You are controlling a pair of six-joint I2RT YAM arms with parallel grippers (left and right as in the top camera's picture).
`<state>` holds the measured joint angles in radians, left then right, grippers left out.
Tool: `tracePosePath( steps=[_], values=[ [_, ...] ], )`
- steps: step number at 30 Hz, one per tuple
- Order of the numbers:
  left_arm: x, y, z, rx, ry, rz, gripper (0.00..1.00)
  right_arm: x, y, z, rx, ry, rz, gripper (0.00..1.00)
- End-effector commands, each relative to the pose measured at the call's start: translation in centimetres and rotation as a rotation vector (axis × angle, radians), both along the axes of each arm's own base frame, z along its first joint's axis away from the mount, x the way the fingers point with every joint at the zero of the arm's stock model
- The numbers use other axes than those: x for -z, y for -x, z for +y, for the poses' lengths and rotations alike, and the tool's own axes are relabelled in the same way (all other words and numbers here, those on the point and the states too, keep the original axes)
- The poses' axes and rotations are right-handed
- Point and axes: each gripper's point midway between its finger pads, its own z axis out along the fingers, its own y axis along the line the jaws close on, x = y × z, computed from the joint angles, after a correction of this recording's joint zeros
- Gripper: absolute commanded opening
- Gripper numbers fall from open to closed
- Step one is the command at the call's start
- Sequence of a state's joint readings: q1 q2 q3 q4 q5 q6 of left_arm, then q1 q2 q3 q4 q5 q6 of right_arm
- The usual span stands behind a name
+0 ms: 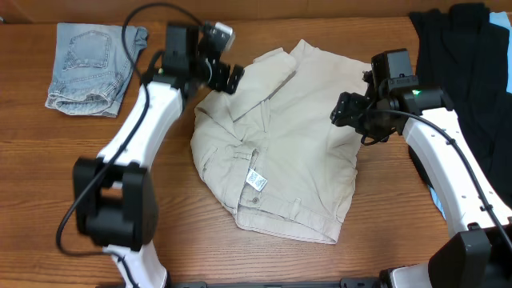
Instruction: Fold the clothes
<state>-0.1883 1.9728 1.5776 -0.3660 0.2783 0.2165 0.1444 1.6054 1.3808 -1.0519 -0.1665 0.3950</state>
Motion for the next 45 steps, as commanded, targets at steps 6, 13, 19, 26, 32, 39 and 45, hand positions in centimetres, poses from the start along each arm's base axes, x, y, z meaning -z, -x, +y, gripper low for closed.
tracePosePath(
  steps=[6,13,19,26,32,39,45],
  values=[
    [5.8,-3.8,-3.7,0.168,-0.072,0.027,0.99,-0.5,0.1,-0.6,0.003,0.032,-0.022,0.81],
    [10.1,-3.1,-6.0,0.235,-0.102,0.072,0.9,-0.5,0.1,-0.6,0.003,0.034,-0.02,0.81],
    [11.7,-3.4,-6.1,0.229,-0.115,0.082,0.62,-0.5,0.1,-0.6,0.004,0.034,-0.02,0.81],
    [10.2,-5.8,-2.5,-0.026,-0.165,0.079,0.04,-0.5,0.0,-0.6,0.004,0.033,-0.027,0.81],
    [1.5,-7.4,5.0,-0.368,-0.212,0.087,0.04,-0.6,-0.3,-0.6,0.004,0.032,-0.037,0.82],
    [-0.9,-6.7,14.0,-0.603,-0.275,0.133,0.04,-0.5,-0.9,-0.5,0.005,0.028,-0.065,0.85],
    [0.6,-5.8,20.6,-0.727,-0.225,0.201,0.91,0.9,-1.0,-0.5,0.006,0.03,-0.062,0.86]
  ],
)
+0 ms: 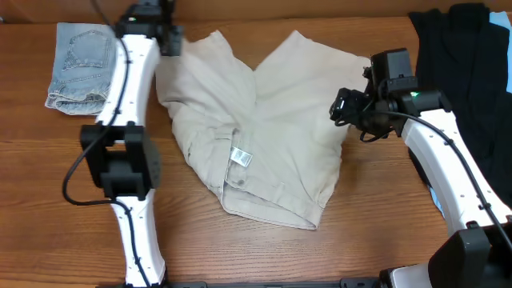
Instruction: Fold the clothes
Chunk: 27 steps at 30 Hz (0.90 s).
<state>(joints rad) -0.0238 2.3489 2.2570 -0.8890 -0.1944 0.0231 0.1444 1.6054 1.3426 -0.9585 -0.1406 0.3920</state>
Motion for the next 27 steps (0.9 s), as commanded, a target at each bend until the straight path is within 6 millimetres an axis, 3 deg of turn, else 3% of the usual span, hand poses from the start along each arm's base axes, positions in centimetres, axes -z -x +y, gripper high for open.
tracePosePath(
  steps=[1,6,9,14,18,21,26,27],
  values=[
    [-0.8,0.7,4.2,-0.11,0.043,-0.012,1.0,0.7,0.4,-0.3,0.0,0.014,0.004,0.86],
    [-0.4,2.0,3.4,-0.073,0.14,0.047,1.0,3.0,0.8,-0.2,-0.004,0.012,0.04,0.86],
    [-1.7,3.4,1.8,-0.032,0.188,0.083,1.0,4.7,1.1,-0.2,-0.005,0.018,0.081,0.86],
    [-7.0,5.6,-0.1,0.032,0.2,0.049,1.0,7.9,2.6,0.4,-0.024,0.01,0.174,0.81],
    [-12.0,7.6,-1.1,0.058,0.196,-0.02,1.0,10.3,5.1,0.9,-0.046,0.01,0.274,0.75],
    [-16.2,9.4,-2.1,0.085,0.193,-0.093,1.0,12.3,8.0,1.6,-0.059,-0.02,0.358,0.71],
    [-18.7,10.9,-3.5,0.116,0.192,-0.133,1.0,14.1,9.8,2.9,-0.092,-0.078,0.381,0.59],
    [-18.8,11.0,-3.7,0.122,0.193,-0.134,1.0,14.3,9.8,3.3,-0.102,-0.088,0.368,0.53]
  ],
)
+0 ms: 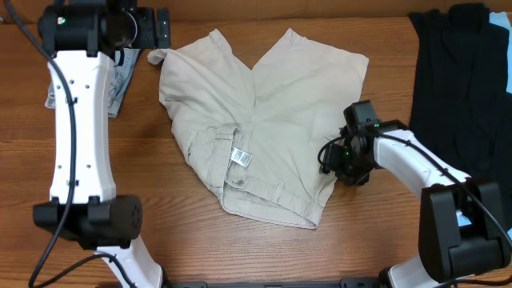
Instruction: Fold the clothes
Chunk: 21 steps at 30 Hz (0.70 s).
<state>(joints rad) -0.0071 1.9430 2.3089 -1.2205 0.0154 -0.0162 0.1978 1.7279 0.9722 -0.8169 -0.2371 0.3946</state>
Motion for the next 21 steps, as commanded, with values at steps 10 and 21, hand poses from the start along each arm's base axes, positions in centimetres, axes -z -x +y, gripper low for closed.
tracePosePath(
  steps=[10,21],
  values=[
    [2.6,2.8,-4.3,0.148,0.008,0.154,0.87,0.3,-3.7,-1.8,0.089,-0.051,-0.142,0.04],
    [13.4,5.1,-13.4,0.474,0.141,0.52,0.92,-0.7,-5.7,-8.5,0.255,-0.157,-0.208,0.33]
  ],
)
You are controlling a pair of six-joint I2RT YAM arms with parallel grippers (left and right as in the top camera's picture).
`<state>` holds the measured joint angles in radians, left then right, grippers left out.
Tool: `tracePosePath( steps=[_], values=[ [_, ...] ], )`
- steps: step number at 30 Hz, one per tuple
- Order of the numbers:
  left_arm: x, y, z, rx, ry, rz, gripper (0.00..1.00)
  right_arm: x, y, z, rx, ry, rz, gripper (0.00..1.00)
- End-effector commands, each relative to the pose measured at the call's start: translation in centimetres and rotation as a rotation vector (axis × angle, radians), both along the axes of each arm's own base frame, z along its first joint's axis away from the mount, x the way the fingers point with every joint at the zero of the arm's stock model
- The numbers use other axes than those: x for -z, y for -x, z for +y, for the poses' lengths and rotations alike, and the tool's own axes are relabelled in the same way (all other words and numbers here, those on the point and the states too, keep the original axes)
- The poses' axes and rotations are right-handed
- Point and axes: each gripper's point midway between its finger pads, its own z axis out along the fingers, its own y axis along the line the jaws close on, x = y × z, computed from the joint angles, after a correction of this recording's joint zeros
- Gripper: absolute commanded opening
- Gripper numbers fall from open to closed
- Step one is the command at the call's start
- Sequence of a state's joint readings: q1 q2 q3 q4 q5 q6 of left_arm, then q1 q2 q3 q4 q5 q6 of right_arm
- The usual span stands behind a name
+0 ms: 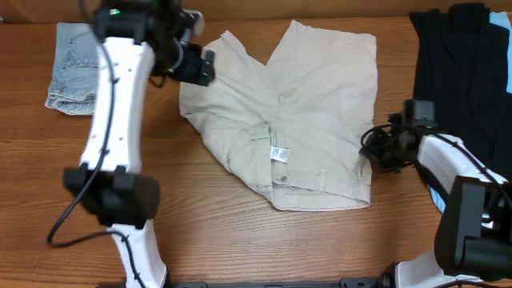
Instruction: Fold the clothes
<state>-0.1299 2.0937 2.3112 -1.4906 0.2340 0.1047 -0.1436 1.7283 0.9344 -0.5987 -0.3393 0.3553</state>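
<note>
The beige shorts [304, 112] lie spread flat in the middle of the table, legs toward the far edge and waistband toward the near edge. A white label shows at the waist. My left gripper [198, 68] sits at the left edge of the shorts' left leg; its fingers are too dark and small to read. My right gripper [371, 154] is at the right end of the waistband, closed on the cloth there.
A folded pair of light blue jeans [86, 68] lies at the far left. A pile of black clothing [464, 72] covers the far right of the wooden table [240, 240]. Something blue [436, 200] shows under the right arm.
The shorts have shifted right and turned, the waistband now level along the near side. My right gripper moved right with the waist corner. My left gripper came from beyond the far-left hem to the left leg's edge.
At first the shorts lay crumpled, one leg folded over, my left gripper at that leg and my right at the right side. Then the leg lay opened out leftward. Then my right gripper was at the waistband. Now the shorts lie flat and farther right.
</note>
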Motion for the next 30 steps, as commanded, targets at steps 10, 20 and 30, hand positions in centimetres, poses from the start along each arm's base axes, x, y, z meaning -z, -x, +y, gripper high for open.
tracePosePath(
  steps=[10,20,30],
  values=[
    [14.5,2.8,-12.3,0.353,-0.001,0.313,0.95,-0.3,0.1,0.3,-0.035,-0.052,-0.019,0.77],
    [17.5,3.6,-13.2,0.333,-0.252,0.307,0.84,-0.3,0.1,0.2,-0.034,-0.048,-0.02,0.79],
    [17.1,5.9,-10.9,0.274,-0.372,0.406,0.04,-0.2,0.1,0.1,-0.033,-0.04,-0.019,0.79]
  ],
)
